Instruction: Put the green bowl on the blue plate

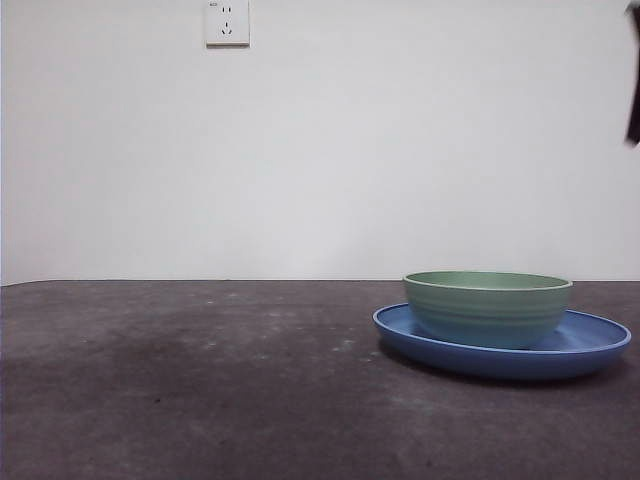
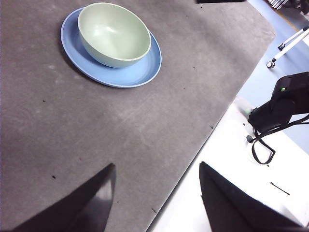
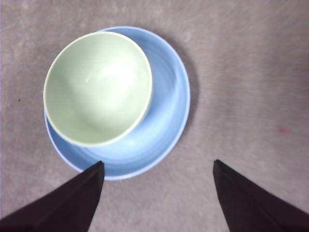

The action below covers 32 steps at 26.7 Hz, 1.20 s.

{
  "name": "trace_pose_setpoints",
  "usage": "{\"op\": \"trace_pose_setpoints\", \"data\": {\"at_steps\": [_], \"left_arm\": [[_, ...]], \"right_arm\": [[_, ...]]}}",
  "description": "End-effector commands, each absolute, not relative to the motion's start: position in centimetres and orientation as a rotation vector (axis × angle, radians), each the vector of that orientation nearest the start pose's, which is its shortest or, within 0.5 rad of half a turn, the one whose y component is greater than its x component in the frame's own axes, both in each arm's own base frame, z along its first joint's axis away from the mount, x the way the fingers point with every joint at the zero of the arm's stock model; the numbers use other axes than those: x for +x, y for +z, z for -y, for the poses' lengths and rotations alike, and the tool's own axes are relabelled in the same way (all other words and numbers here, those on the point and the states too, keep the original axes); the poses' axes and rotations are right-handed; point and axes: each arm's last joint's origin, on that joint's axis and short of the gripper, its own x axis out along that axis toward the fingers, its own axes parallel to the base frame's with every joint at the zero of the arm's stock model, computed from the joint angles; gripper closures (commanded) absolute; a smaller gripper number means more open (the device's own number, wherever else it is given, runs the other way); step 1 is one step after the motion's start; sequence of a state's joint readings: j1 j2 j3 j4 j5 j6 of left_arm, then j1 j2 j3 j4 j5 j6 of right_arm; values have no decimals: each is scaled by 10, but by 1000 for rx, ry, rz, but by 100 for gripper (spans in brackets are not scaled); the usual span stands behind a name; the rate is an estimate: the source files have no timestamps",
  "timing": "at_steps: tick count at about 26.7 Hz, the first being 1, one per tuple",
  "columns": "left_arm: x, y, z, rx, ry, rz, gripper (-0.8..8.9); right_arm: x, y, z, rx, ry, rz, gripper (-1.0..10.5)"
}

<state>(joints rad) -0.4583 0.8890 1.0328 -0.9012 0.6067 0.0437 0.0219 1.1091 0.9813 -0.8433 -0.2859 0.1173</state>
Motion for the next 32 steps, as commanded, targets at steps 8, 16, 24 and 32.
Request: {"op": "trace_pose_setpoints", "data": {"at_steps": [8,16,24,32], "left_arm": [[132,342,84,-5,-1048,-753,534],[132,342,84,-5,-1048,-753,534],[132,342,84,-5,-1047,-753,534],[132,342,84,-7,-1047,-755,534]], "right_arm": [[269,232,-9,275,219,-1121,587],[293,197,-9,281,214,-1174,643],[307,174,-10,306,244,-1194,713],[310,169,-10,306,244,-1193,892]]}}
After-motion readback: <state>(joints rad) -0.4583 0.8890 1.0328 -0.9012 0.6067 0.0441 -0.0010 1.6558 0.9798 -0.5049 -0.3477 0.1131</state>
